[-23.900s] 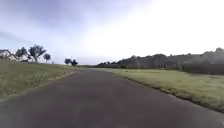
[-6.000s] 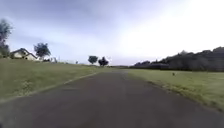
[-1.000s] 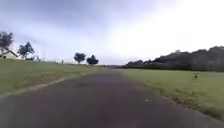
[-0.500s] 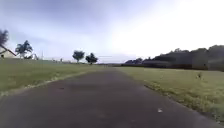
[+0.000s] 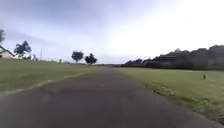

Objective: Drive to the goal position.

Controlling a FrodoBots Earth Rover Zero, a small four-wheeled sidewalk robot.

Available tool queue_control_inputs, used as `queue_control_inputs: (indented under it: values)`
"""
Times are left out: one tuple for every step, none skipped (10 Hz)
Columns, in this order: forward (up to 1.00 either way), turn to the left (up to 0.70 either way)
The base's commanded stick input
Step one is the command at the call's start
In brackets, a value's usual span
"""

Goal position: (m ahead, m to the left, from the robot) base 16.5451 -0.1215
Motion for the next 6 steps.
queue_control_inputs:
  values:
    - [1.0, 0.0]
    - [1.0, 0.0]
    - [1.0, 0.0]
    - [1.0, 0.0]
    - [1.0, 0.0]
    - [1.0, 0.0]
